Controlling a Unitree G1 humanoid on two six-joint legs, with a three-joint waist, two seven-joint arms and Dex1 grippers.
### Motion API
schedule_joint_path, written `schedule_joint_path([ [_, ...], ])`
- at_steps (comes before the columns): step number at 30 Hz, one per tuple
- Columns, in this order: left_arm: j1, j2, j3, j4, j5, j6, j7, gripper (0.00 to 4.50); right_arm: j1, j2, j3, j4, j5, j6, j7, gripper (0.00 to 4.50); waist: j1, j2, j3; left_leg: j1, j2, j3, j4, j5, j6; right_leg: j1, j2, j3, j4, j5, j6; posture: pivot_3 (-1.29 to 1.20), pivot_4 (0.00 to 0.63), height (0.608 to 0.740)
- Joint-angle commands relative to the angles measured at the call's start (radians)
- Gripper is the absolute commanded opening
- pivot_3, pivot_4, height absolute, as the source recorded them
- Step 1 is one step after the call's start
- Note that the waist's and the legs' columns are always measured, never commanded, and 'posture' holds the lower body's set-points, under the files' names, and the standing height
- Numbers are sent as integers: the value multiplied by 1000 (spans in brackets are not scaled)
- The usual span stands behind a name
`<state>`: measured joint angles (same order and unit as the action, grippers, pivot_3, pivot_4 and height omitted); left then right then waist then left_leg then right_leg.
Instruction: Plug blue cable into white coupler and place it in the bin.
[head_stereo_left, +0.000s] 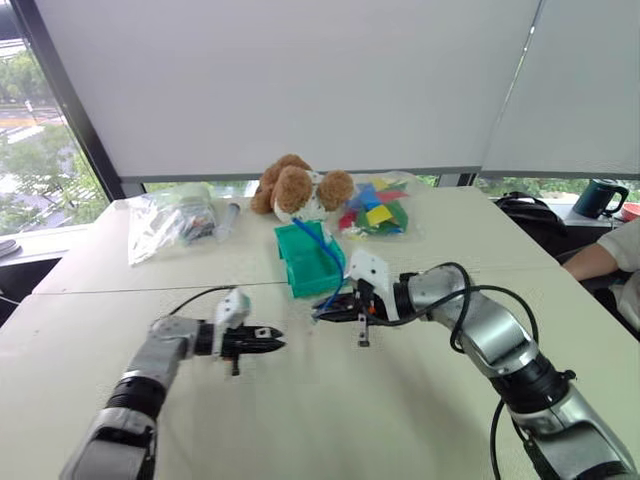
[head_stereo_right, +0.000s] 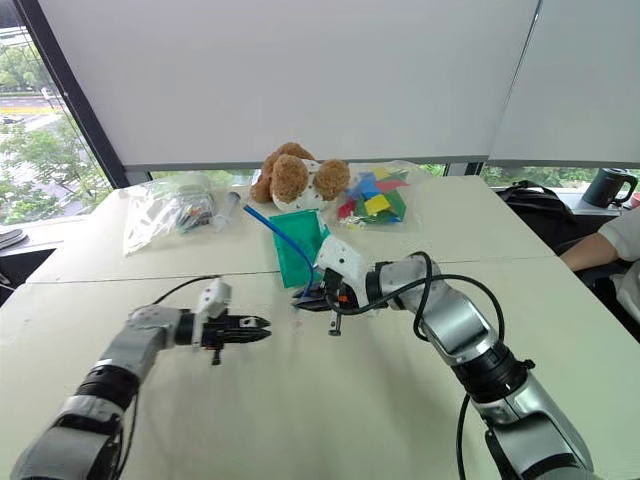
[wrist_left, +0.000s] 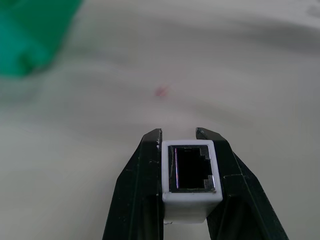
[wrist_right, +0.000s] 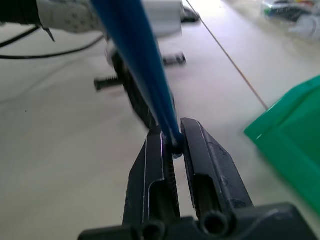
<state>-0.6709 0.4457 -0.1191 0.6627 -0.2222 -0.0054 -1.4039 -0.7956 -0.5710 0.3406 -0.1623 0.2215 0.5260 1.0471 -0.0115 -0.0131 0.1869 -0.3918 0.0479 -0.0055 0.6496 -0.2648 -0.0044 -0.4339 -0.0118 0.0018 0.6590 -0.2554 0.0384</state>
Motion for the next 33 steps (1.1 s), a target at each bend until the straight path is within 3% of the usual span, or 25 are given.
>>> schedule_joint_path([
  [1,-30,-49,-57,-10,34,-32,-26,426,-46,3,23,56,-27,-86,63,0,-5,0,0,0,0,0,0,0,0,0,0,0,0,0,0,0,150,740],
  [8,-72,-119,-101,134,109,-163,8,426,-62,25,63,154,-86,-188,117,0,-4,0,0,1,1,0,0,0,0,-1,2,1,2,0,0,0,150,740],
  [16,-70,-110,-112,188,154,-243,10,426,-45,36,58,153,-104,-196,123,0,-1,0,0,1,0,0,1,0,0,0,1,0,3,0,0,0,150,740],
  [24,-56,-94,-102,185,162,-257,22,4278,-46,39,55,154,-108,-198,120,0,-1,0,0,2,0,-1,1,0,0,1,1,0,4,0,0,0,150,740],
  [33,3,-60,-61,119,118,-231,42,4278,-46,40,56,155,-116,-200,124,0,-9,0,0,3,1,-1,1,0,0,1,2,1,5,0,0,0,150,740],
])
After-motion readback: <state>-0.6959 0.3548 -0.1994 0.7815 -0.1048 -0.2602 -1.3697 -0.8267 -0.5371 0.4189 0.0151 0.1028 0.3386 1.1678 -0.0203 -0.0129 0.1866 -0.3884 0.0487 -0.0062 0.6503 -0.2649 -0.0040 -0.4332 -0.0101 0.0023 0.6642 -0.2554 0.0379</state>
